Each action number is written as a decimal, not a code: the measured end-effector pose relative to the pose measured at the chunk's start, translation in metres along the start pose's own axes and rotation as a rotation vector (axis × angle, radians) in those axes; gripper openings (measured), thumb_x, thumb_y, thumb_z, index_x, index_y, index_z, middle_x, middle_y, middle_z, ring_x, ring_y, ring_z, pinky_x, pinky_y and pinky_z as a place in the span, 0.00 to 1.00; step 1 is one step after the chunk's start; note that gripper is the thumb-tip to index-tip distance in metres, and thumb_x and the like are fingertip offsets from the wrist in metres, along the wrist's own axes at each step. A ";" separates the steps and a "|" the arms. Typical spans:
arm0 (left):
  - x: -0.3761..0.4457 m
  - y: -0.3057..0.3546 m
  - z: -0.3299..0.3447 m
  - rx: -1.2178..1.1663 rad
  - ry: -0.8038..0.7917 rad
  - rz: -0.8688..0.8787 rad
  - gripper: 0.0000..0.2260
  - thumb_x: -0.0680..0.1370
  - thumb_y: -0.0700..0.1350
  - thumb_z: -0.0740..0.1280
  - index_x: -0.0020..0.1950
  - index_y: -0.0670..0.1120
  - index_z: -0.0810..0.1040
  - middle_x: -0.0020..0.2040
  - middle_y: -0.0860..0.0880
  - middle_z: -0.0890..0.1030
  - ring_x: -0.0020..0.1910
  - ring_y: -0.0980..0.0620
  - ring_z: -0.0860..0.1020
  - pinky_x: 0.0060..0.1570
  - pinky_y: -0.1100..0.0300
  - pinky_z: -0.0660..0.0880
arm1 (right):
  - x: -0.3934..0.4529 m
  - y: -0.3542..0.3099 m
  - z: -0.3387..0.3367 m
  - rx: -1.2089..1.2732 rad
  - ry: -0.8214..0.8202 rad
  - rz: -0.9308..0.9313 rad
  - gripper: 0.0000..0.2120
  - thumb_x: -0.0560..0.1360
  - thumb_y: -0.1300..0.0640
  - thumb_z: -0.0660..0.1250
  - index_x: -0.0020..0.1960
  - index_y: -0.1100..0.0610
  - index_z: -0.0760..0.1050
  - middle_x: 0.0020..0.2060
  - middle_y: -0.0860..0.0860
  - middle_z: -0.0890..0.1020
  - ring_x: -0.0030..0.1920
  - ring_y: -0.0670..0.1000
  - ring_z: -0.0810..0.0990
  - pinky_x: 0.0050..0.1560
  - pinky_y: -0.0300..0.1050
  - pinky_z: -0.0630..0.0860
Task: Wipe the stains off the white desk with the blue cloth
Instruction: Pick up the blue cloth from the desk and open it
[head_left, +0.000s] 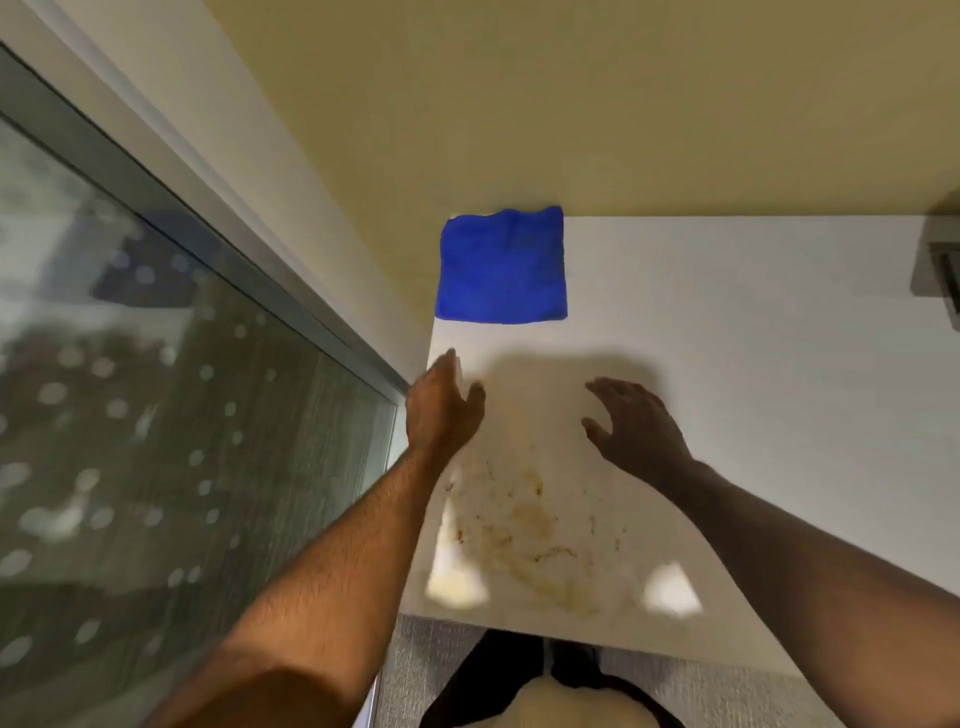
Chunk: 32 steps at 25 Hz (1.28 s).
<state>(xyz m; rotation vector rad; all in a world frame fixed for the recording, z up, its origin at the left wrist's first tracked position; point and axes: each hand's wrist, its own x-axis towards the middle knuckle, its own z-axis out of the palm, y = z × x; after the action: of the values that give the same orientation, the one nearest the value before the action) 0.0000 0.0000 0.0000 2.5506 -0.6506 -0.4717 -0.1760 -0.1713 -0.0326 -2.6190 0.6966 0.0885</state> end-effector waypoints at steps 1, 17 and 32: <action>0.025 -0.001 0.002 -0.034 0.027 0.001 0.26 0.79 0.48 0.66 0.75 0.44 0.65 0.71 0.44 0.74 0.69 0.43 0.74 0.67 0.46 0.73 | 0.021 0.001 0.001 0.065 0.008 0.037 0.29 0.75 0.48 0.66 0.73 0.55 0.64 0.69 0.56 0.73 0.67 0.57 0.72 0.66 0.53 0.69; 0.218 0.027 0.024 -0.156 -0.085 -0.403 0.16 0.75 0.42 0.69 0.61 0.39 0.74 0.61 0.41 0.78 0.56 0.42 0.79 0.52 0.53 0.77 | 0.227 -0.017 -0.014 0.728 0.028 0.535 0.35 0.73 0.54 0.70 0.75 0.52 0.58 0.70 0.54 0.69 0.64 0.56 0.72 0.54 0.45 0.73; 0.140 0.096 -0.020 -0.630 -0.165 -0.005 0.25 0.74 0.34 0.65 0.70 0.49 0.75 0.63 0.53 0.78 0.58 0.54 0.77 0.57 0.63 0.76 | 0.150 0.027 -0.117 0.774 0.116 0.368 0.27 0.71 0.68 0.59 0.66 0.49 0.74 0.62 0.45 0.74 0.58 0.47 0.73 0.55 0.36 0.71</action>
<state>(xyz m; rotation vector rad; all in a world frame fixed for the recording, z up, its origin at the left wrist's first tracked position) 0.0895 -0.1405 0.0364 1.9314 -0.4566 -0.7578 -0.0634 -0.3105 0.0380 -1.7531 1.0040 -0.1910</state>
